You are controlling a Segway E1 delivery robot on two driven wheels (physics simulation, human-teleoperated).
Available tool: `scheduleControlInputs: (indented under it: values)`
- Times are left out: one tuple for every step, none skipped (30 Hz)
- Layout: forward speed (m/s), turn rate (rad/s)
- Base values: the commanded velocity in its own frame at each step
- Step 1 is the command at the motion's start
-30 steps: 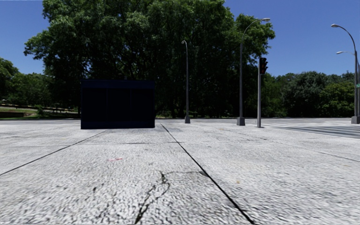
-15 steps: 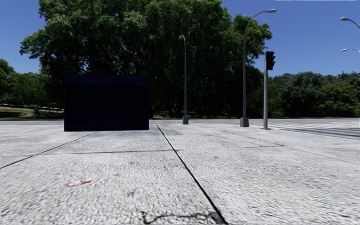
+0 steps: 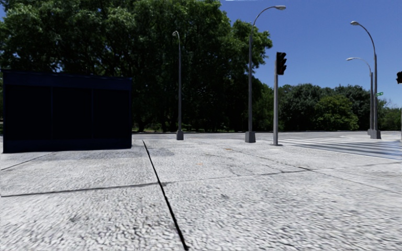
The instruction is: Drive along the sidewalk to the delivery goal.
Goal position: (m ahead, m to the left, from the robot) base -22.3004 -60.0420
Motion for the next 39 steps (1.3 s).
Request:
scheduleControlInputs:
  values:
    - [2.0, -0.43]
    - [2.0, -0.42]
    - [2.0, -0.41]
    - [2.0, -0.41]
    - [2.0, -0.4]
    - [2.0, -0.4]
    - [2.0, -0.4]
    - [2.0, -0.4]
    - [2.0, -0.4]
    - [2.0, -0.39]
    - [2.0, -0.38]
    - [2.0, -0.37]
    - [2.0, -0.37]
    - [2.0, -0.36]
    - [2.0, -0.36]
    - [2.0, -0.36]
    - [2.0, -0.36]
    - [2.0, -0.36]
    - [2.0, -0.36]
    - [2.0, -0.36]
    - [2.0, -0.36]
    - [2.0, -0.36]
    - [2.0, -0.36]
    - [2.0, -0.36]
    - [2.0, -0.36]
    - [2.0, -0.36]
    - [2.0, -0.36]
    - [2.0, -0.36]
    - [2.0, -0.37]
    - [2.0, -0.39]
    - [2.0, -0.42]
    - [2.0, -0.42]
    - [2.0, -0.45]
    - [2.0, -0.47]
    - [2.0, -0.47]
    - [2.0, -0.47]
    - [2.0, -0.47]
    - [2.0, -0.47]
    - [2.0, -0.47]
